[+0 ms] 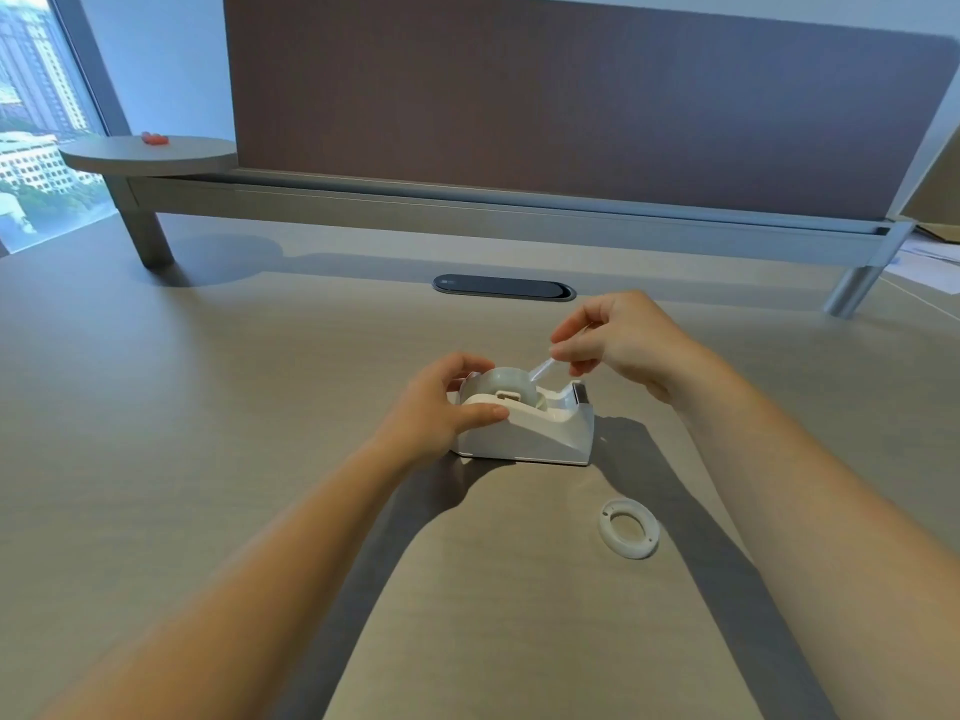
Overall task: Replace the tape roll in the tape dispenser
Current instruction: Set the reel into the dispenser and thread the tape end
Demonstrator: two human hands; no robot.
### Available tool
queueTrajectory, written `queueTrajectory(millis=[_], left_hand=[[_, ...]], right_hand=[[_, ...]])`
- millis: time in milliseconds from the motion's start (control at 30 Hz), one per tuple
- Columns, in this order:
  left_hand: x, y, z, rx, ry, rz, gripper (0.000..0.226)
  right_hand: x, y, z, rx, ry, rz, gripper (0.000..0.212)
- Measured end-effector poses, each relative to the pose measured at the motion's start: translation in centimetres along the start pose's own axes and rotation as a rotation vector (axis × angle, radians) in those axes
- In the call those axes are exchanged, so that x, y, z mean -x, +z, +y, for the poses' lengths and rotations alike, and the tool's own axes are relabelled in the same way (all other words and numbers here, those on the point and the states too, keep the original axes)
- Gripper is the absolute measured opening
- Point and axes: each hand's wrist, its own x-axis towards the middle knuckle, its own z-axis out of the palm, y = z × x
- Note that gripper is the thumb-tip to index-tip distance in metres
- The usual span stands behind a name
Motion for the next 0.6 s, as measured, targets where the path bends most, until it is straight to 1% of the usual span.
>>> queueTrajectory(millis=[100, 233, 367, 600], left_hand=[[0.0, 0.0, 0.0, 0.002, -0.013, -0.004, 0.041], [0.2, 0.2, 0.1, 0.007, -0.016, 0.005, 0.041], [0.2, 0.3, 0.0, 0.002, -0.018, 0.016, 0.04], [0.2, 0.2, 0.0, 0.003, -0.015, 0.012, 0.04]], right_hand=[[0.4, -0.5, 1.4, 0.016, 0.044, -0.006, 0.011], [0.6, -0.3, 2.2, -0.065, 0.081, -0.007, 0.019], [0.4, 0.3, 1.9, -0.04, 0.1, 0.026, 0.027], [0.7, -0.6, 2.8, -0.004, 0.164, 0.058, 0.026]])
